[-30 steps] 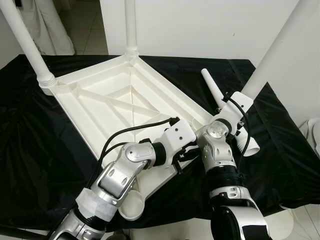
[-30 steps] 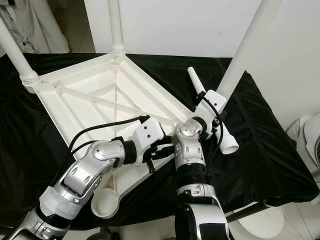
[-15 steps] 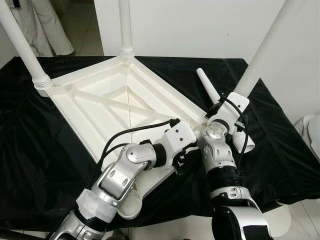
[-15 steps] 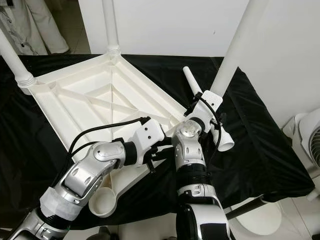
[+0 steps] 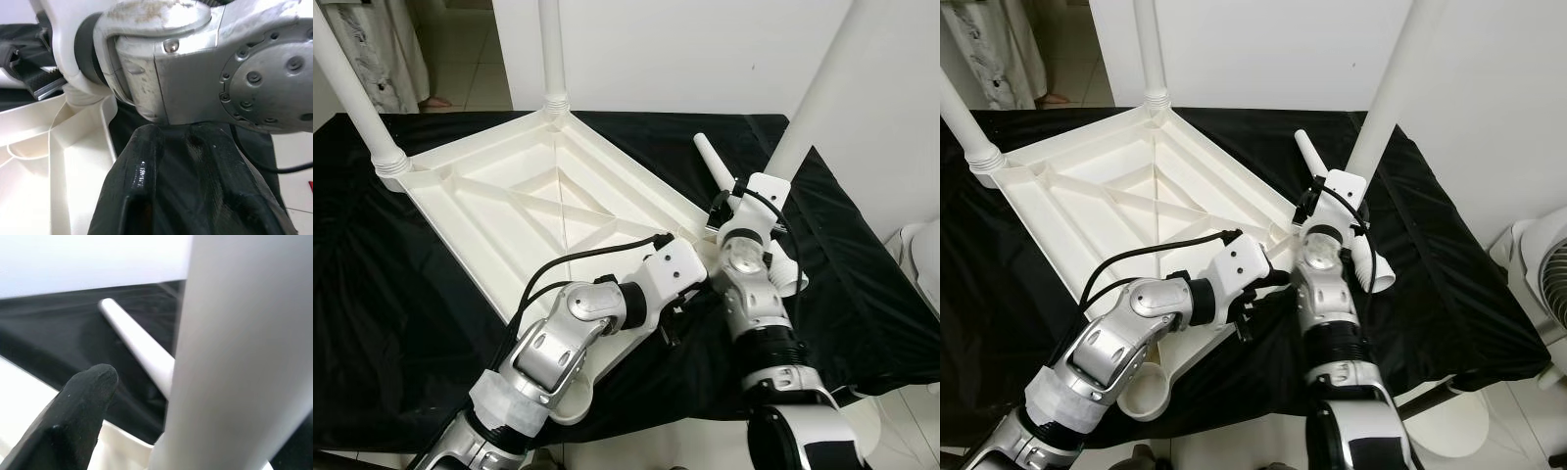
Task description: Building children table
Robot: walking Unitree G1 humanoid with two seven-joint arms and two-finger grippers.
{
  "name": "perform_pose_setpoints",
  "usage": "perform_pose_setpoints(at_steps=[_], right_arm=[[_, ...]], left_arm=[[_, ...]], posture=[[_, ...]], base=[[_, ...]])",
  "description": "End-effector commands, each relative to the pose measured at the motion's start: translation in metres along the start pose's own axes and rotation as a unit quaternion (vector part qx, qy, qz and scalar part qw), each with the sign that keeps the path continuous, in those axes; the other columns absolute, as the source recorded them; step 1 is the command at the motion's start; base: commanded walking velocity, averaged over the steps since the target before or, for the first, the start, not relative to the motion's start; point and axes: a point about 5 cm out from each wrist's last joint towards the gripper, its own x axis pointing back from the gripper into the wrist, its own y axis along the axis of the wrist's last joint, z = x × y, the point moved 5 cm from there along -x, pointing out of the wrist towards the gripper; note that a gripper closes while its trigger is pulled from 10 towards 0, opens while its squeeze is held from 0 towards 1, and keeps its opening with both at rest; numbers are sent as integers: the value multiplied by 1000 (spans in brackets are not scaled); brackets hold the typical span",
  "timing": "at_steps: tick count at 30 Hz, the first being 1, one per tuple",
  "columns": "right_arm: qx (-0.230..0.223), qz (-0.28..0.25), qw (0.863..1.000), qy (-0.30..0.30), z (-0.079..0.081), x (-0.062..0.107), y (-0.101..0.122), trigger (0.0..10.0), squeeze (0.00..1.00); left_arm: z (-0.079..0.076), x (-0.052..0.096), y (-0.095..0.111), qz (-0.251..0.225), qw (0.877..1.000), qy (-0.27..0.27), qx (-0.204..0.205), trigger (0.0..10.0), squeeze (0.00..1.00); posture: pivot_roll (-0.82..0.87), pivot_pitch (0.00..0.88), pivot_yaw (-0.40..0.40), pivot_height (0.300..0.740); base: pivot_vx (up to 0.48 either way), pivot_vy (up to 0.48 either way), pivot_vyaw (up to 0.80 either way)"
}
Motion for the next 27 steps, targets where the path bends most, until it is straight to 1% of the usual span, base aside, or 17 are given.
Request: perform_pose_setpoints(at_steps=[1, 2, 4, 5, 7, 9, 11, 12, 14, 17, 19, 20, 22, 23, 24, 25, 27], right_arm=[[7, 13, 1000, 25, -3, 1, -11, 10000, 0], [7, 13, 1000, 25, -3, 1, -11, 10000, 0], [9, 15, 997, 72, -9, -1, -13, 10000, 0], [9, 15, 997, 72, -9, -1, -13, 10000, 0], [18, 18, 993, 112, -16, -2, -15, 10000, 0], [23, 19, 992, 126, -18, -2, -15, 10000, 0], [40, 16, 986, 164, -21, -2, -16, 10000, 0], [40, 16, 986, 164, -21, -2, -16, 10000, 0], [51, 12, 981, 189, -23, -1, -17, 10000, 0], [51, 12, 981, 189, -23, -1, -17, 10000, 0], [65, 9, 972, 225, -23, -1, -16, 10000, 0], [65, 9, 972, 225, -23, -1, -16, 10000, 0], [80, 5, 959, 270, -22, 1, -14, 10000, 0], [80, 5, 959, 270, -22, 1, -14, 10000, 0], [89, 2, 953, 289, -20, 2, -13, 10000, 0], [89, 2, 953, 289, -20, 2, -13, 10000, 0], [97, 1, 945, 312, -19, 2, -12, 10000, 0]], left_arm=[[-1, -2, 4, -4, 1000, 5, -10, 10000, 0], [-1, -2, 4, -4, 1000, 5, -10, 10000, 0], [-2, -3, 4, -6, 1000, 4, -8, 10000, 0], [-2, -3, 4, -6, 1000, 4, -8, 10000, 0], [-2, -3, 5, -6, 1000, 3, -8, 10000, 0], [-2, -3, 5, -6, 1000, 3, -8, 10000, 0], [-1, -3, 5, -6, 1000, 3, -8, 10000, 0], [-1, -3, 5, -6, 1000, 3, -8, 10000, 0], [-1, -3, 6, -6, 1000, 3, -8, 10000, 0], [-1, -3, 6, -6, 1000, 3, -8, 10000, 0], [-4, -3, 4, -4, 1000, 0, -5, 10000, 0], [-4, -3, 4, -4, 1000, 0, -5, 10000, 0], [-7, -5, 3, -3, 1000, -2, -1, 10000, 0], [-7, -5, 3, -3, 1000, -2, -1, 10000, 0], [-8, -7, 2, -1, 1000, -2, 1, 10000, 0], [-8, -7, 2, -1, 1000, -2, 1, 10000, 0], [-9, -8, 1, -1, 1000, -2, 2, 10000, 0]], posture=[[47, 43, -23, 740], [47, 43, -23, 740], [45, 47, -20, 740], [45, 47, -20, 740], [43, 51, -18, 740], [44, 52, -18, 740], [45, 52, -16, 740], [45, 52, -16, 740], [46, 52, -13, 740], [46, 52, -13, 740], [45, 53, -9, 740], [45, 53, -9, 740], [46, 53, -8, 740], [46, 53, -8, 740], [45, 49, -8, 740], [45, 49, -8, 740], [45, 49, -8, 740]], base=[[0, 0, 0], [0, 0, 0], [0, 0, 0], [0, 0, 0], [0, 0, 0], [0, 0, 0], [0, 0, 0], [0, 0, 0], [0, 0, 0], [0, 0, 0], [0, 0, 0], [0, 0, 0], [0, 0, 0], [0, 0, 0], [0, 0, 0], [0, 0, 0], [0, 0, 0]])
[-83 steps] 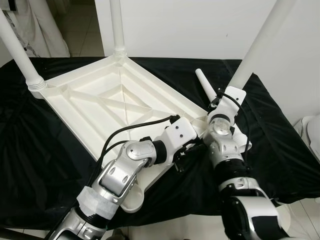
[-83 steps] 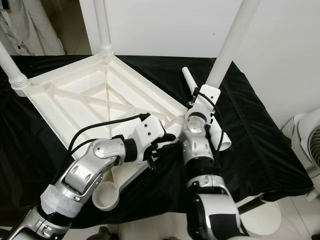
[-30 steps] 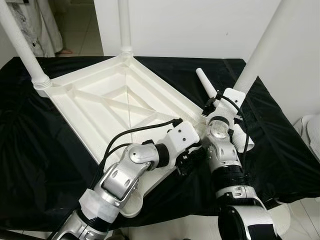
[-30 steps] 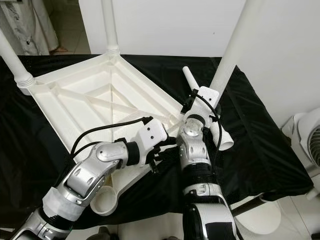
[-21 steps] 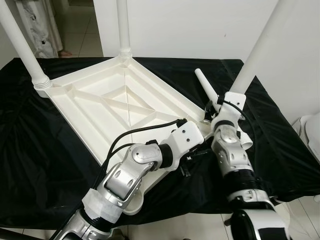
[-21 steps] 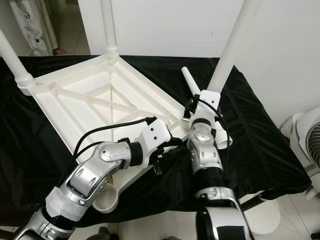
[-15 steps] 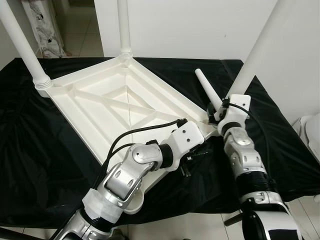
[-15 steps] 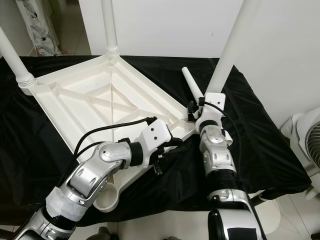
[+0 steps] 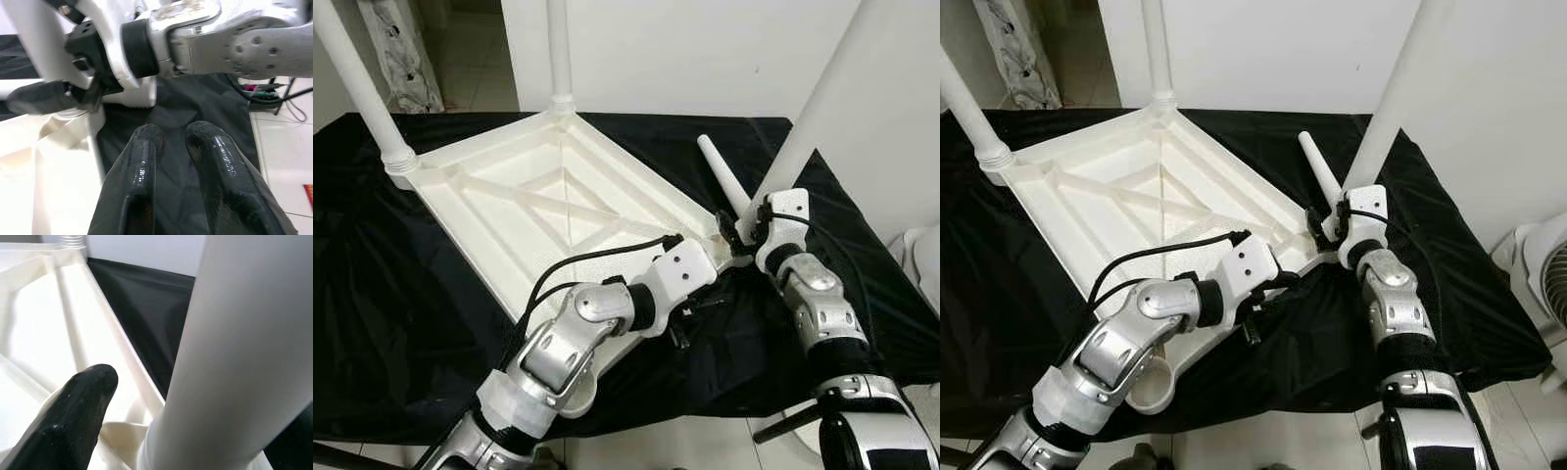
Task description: Building children table
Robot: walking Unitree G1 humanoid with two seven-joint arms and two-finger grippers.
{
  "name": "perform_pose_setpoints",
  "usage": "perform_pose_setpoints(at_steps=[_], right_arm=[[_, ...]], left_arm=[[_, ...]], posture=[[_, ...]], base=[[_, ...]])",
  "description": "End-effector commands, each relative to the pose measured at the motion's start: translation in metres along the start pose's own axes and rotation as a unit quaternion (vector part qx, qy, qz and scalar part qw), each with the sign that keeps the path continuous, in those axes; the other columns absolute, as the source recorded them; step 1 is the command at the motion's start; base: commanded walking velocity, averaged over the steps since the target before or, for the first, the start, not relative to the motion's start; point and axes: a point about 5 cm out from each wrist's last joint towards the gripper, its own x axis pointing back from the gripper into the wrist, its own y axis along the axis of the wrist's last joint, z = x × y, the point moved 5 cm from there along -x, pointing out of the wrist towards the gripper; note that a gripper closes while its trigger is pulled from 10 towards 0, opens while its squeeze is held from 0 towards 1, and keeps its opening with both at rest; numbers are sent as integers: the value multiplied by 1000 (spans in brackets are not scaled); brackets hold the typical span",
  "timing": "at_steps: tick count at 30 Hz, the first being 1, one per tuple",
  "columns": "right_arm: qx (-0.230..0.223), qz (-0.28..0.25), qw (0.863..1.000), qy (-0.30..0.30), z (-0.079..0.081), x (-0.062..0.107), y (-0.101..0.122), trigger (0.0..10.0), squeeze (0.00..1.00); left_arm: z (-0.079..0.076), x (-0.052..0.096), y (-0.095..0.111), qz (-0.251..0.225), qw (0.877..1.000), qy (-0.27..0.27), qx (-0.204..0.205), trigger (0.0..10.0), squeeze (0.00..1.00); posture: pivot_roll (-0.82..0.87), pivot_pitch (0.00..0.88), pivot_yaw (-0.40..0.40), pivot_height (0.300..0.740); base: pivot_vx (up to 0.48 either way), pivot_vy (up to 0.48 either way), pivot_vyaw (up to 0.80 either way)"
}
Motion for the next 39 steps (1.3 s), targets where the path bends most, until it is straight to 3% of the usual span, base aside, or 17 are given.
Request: perform_pose_setpoints(at_steps=[1, 2, 3, 5, 6, 10, 11, 38, 39], right_arm=[[10, 1, 1000, 25, 1, -1, 1, 10000, 0], [10, 1, 1000, 25, 1, -1, 1, 10000, 0], [13, 2, 1000, 27, -1, -1, 1, 7961, 0], [11, 3, 999, 34, -2, -1, 1, 7961, 0], [17, 4, 999, 37, -3, -1, 0, 3882, 0], [24, 4, 999, 42, -4, 0, 0, 3882, 0], [21, 11, 999, 43, -7, 1, -3, 0, 0], [-59, 78, 995, -22, -21, 4, -40, 0, 0], [-79, 80, 993, -28, -21, 3, -42, 0, 0]], left_arm=[[-1, -2, -4, 9, 1000, 13, 2, 10000, 0], [-1, -2, -4, 9, 1000, 13, 2, 10000, 0], [-1, -2, -4, 9, 1000, 13, 3, 10000, 0], [-1, -2, -3, 8, 1000, 13, 3, 10000, 0], [-1, -2, -3, 8, 1000, 13, 3, 10000, 0], [-1, -2, -3, 9, 1000, 14, 3, 10000, 0], [-1, -2, -3, 8, 1000, 15, 4, 10000, 0], [0, 0, -1, 7, 1000, 11, -1, 10000, 0], [0, 0, -1, 7, 1000, 12, -1, 10000, 0]], posture=[[48, 49, -10, 740], [48, 49, -10, 740], [48, 49, -10, 740], [49, 49, -11, 740], [49, 49, -11, 740], [49, 49, -11, 740], [52, 49, -13, 740], [52, 51, -9, 740], [53, 50, -9, 740]], base=[[0, 0, 0], [0, 0, 0], [0, 0, 0], [0, 0, 0], [0, 0, 0], [0, 0, 0], [0, 0, 0], [0, 0, 0], [0, 0, 0]])
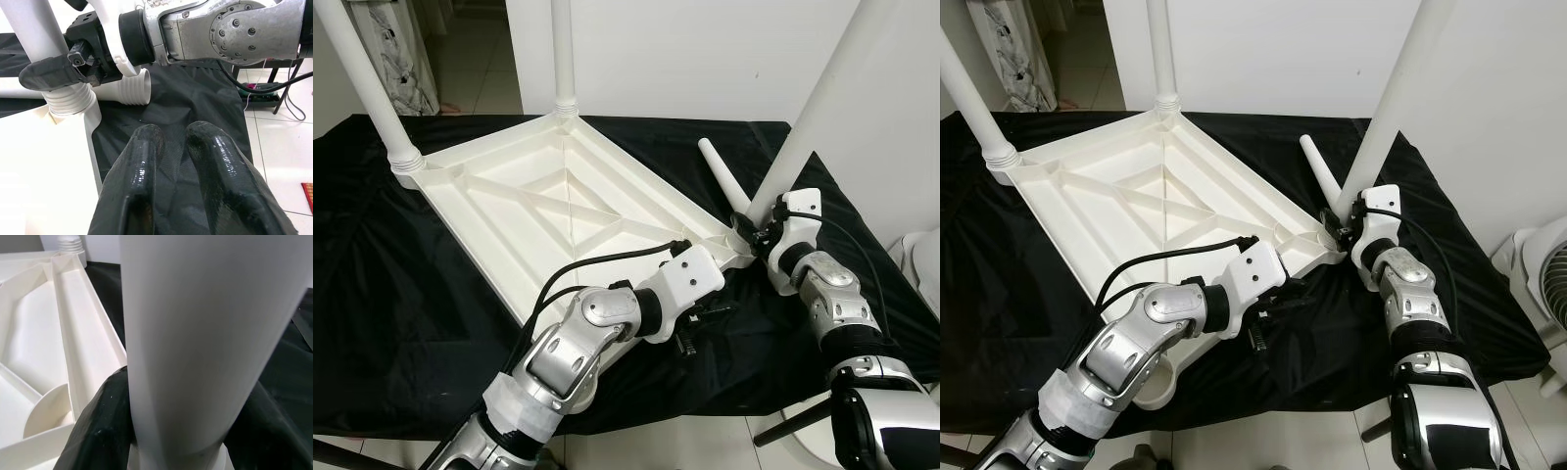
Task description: Building children table
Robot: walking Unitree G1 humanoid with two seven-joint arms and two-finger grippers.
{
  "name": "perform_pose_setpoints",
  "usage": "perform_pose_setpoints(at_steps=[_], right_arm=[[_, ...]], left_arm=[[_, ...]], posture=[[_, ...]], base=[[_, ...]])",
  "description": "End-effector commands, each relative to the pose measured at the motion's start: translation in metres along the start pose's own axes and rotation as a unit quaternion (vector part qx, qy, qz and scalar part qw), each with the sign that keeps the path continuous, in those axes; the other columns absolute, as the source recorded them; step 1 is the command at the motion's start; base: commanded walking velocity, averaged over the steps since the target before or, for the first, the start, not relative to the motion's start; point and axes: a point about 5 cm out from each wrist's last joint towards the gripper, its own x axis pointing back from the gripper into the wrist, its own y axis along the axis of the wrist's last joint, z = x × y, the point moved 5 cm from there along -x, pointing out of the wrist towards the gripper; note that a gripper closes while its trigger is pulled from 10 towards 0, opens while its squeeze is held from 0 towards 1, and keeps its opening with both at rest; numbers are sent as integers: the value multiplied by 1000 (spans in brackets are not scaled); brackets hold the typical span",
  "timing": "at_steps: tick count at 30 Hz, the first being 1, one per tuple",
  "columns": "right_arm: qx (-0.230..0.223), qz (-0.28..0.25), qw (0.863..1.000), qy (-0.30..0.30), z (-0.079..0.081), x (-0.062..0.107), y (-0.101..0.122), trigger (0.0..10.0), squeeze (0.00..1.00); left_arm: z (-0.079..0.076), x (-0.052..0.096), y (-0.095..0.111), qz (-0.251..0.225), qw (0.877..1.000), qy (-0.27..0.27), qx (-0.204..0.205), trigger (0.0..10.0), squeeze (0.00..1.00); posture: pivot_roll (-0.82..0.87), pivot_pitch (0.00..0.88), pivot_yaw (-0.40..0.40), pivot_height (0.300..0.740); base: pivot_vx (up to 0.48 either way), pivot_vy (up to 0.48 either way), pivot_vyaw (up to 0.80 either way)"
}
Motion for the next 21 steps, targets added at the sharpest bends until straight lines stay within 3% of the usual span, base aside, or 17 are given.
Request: perform_pose_setpoints(at_steps=[1, 9, 21], right_arm=[[-29, 50, 998, -15, -2, 5, -28, 0, 0], [-34, 51, 998, -32, -3, 4, -29, 0, 0], [-48, 25, 990, -132, 6, 8, -30, 0, 0]], left_arm=[[2, 1, 2, 0, 1000, 14, -6, 10000, 0], [1, 2, 2, 0, 1000, 13, -6, 10000, 0], [1, 1, 1, 0, 1000, 14, -6, 10000, 0]], posture=[[53, 50, -9, 740], [55, 46, -12, 740], [54, 37, -21, 740]], base=[[0, 0, 0], [0, 0, 0], [0, 0, 0]])
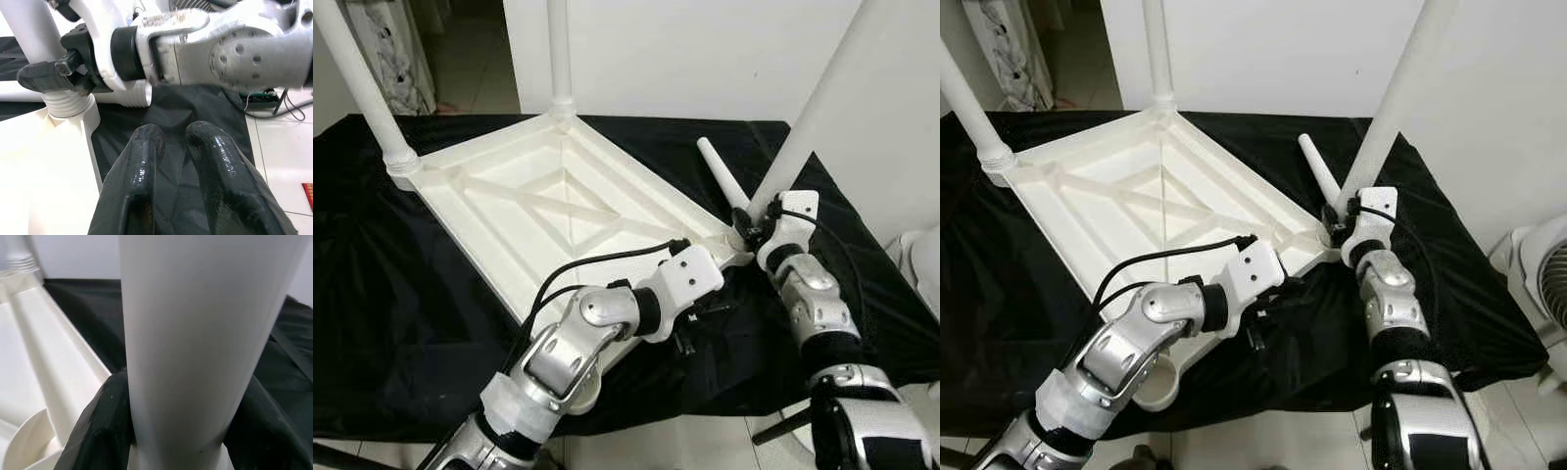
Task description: Building children table
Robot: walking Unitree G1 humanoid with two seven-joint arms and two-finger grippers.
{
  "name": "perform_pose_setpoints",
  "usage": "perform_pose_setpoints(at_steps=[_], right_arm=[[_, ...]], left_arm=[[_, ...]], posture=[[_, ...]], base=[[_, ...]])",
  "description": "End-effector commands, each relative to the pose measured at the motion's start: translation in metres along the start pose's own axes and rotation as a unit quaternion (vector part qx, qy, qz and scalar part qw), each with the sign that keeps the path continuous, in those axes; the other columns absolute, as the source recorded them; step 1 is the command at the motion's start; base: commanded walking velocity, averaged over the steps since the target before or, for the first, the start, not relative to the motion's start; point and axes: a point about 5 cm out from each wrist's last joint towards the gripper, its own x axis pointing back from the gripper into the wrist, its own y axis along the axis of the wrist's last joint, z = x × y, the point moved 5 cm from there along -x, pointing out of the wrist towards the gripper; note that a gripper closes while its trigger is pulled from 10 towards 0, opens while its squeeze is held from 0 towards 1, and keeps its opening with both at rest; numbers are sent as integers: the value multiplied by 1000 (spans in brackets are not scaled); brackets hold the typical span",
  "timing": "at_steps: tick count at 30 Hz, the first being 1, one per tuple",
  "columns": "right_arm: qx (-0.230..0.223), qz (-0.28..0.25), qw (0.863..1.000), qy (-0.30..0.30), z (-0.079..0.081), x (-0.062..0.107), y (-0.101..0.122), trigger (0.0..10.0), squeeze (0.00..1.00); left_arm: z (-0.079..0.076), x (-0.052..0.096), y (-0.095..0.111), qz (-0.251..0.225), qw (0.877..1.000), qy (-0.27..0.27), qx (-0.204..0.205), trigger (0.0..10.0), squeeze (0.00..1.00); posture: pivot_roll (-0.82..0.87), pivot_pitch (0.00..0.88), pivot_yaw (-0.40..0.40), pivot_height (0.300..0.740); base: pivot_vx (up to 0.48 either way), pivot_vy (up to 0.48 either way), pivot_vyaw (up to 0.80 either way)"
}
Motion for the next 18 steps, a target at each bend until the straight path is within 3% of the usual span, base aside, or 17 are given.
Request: perform_pose_setpoints(at_steps=[1, 10, 18], right_arm=[[-13, 54, 998, -32, -5, 9, -31, 0, 0], [-18, 44, 992, -116, -1, 19, -30, 0, 0], [-26, 47, 988, -142, 6, 25, -32, 0, 0]], left_arm=[[1, 0, -2, 4, 1000, 14, -1, 10000, 0], [1, 0, -1, 3, 1000, 14, -1, 10000, 0], [1, -1, -1, 2, 1000, 14, 0, 10000, 0]], posture=[[54, 37, -21, 740], [51, 40, -25, 740], [50, 43, -27, 740]], base=[[0, 0, 0], [0, 0, 0], [0, 0, 0]])
